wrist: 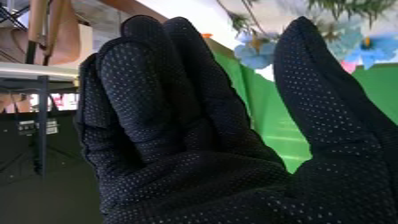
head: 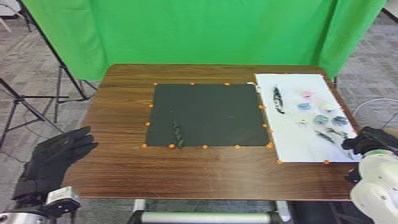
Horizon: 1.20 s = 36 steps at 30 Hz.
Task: Arrange flowers
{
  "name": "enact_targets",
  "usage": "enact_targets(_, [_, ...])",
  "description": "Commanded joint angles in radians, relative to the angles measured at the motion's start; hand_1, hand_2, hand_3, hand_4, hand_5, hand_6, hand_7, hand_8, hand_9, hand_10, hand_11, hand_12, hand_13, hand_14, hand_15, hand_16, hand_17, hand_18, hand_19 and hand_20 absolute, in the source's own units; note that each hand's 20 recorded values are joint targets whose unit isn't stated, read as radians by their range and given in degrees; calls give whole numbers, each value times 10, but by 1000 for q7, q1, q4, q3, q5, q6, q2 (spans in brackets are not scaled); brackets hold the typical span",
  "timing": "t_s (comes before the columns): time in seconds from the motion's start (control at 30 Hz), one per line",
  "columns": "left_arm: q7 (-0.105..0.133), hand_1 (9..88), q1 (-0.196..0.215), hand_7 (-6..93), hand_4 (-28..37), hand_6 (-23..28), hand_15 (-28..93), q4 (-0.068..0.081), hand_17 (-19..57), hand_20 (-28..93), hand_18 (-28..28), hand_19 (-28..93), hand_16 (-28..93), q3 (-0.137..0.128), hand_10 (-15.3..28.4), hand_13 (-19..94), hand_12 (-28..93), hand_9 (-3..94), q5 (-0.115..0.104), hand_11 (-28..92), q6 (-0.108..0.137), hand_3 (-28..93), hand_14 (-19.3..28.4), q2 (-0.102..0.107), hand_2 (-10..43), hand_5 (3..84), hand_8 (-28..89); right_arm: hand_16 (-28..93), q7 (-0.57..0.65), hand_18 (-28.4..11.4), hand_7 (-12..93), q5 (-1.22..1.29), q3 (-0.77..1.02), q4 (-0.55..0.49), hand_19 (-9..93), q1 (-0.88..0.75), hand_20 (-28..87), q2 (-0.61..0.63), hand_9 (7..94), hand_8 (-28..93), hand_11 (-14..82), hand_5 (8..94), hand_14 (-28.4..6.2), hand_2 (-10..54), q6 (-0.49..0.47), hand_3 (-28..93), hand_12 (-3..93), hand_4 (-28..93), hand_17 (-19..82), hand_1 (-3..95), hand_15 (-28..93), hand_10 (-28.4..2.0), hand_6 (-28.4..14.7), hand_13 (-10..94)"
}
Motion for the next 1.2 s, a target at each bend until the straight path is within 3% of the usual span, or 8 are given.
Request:
enact_targets(0.03, [-2,257,3,133,-163,137,575,-1,-100,113,213,564,-121,6,220,270,89,377,-4,349,-8,819,283,-6,59,453,-83,151,18,-284,197,-8,-33,21,897,18,78,-3,624,-72,322,656,-214,24,-20,777,183,-209,278,285,761,-280,-152,578])
enact_targets(0.23, [-4,258,-3,133,-163,137,576,2,-100,113,213,563,-121,10,221,270,88,377,-3,349,-9,820,283,-5,59,452,-83,146,16,-284,173,-13,-61,33,901,37,55,-10,626,-68,285,660,-218,19,-28,773,178,-210,279,291,760,-283,-162,574])
enact_targets(0.33, [-15,259,-11,133,-162,137,576,3,-100,113,213,564,-121,10,221,270,88,378,0,348,-14,820,282,-9,59,452,-83,143,17,-284,170,-20,-77,41,902,43,48,-9,626,-68,286,661,-217,18,-29,772,177,-210,279,293,761,-284,-163,574])
enact_targets(0.7, [6,261,-7,134,-159,137,575,7,-100,114,213,564,-121,21,221,270,88,377,-12,350,-2,817,283,2,61,452,-83,137,36,-284,194,-38,-145,107,913,109,21,-22,636,-77,329,680,-200,2,-16,760,173,-240,294,384,761,-269,-140,590])
enact_targets(0.8, [15,261,-4,134,-157,137,575,8,-100,114,213,564,-121,21,220,269,88,378,-14,350,-1,817,283,7,61,452,-83,142,31,-284,209,-59,-160,120,916,115,21,-19,663,-61,338,694,-185,3,8,758,174,-259,300,423,755,-253,-123,610])
enact_targets(0.87, [18,260,-5,134,-157,137,575,9,-100,114,213,564,-121,23,220,270,88,377,-18,351,3,818,283,10,61,452,-84,149,28,-284,210,-64,-167,125,919,120,25,-16,685,55,348,709,-172,-10,25,736,180,-277,306,470,750,-235,-117,625])
enact_targets(0.97, [26,261,-2,134,-158,137,576,10,-100,114,213,564,-121,25,220,270,88,377,-19,351,5,818,283,14,60,452,-84,161,24,-282,247,-70,-171,128,925,117,38,-11,746,107,367,752,-149,-19,48,685,187,-281,319,541,737,-201,-88,666])
enact_targets(1.2, [32,262,13,134,-158,137,577,9,-99,113,213,564,-122,18,220,270,88,377,-24,351,10,817,283,15,61,452,-84,182,10,-271,268,-92,-179,122,931,116,84,-5,802,150,372,789,-123,-29,129,703,226,-282,344,554,725,-170,-57,718])
